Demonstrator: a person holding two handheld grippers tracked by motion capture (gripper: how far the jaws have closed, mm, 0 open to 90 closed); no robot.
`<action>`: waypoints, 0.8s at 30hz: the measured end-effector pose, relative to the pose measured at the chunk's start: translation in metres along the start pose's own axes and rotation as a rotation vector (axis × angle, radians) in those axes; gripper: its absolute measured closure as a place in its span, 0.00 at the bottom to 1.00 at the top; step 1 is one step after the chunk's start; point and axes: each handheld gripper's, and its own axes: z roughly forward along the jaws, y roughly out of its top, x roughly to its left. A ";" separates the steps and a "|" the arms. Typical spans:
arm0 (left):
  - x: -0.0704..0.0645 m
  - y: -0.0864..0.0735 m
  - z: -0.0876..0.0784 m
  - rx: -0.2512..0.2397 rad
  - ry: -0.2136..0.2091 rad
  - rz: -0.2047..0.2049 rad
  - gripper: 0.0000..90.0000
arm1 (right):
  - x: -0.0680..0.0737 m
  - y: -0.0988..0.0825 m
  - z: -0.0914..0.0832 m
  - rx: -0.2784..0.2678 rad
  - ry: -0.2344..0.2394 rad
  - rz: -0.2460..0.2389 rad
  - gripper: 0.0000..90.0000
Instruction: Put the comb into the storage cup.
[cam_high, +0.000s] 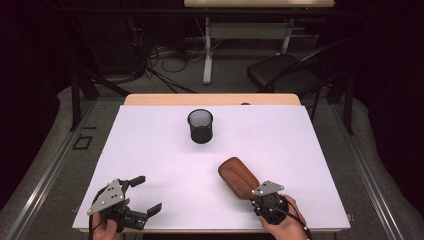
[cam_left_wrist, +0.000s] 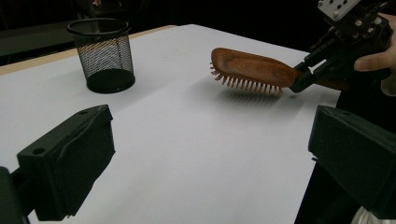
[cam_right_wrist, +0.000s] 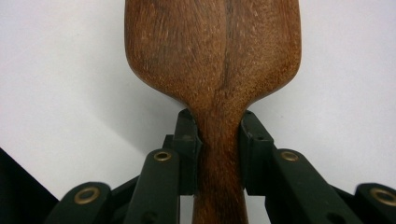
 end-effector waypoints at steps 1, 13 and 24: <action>0.000 0.000 0.000 -0.001 -0.003 0.002 0.01 | 0.001 0.000 0.000 -0.006 -0.002 0.001 0.80; 0.003 -0.001 0.000 0.003 0.000 -0.007 0.01 | -0.001 0.004 -0.005 -0.086 -0.006 0.016 0.80; 0.003 0.000 0.000 -0.004 -0.001 -0.011 0.00 | 0.000 0.013 -0.009 -0.151 -0.007 0.021 0.80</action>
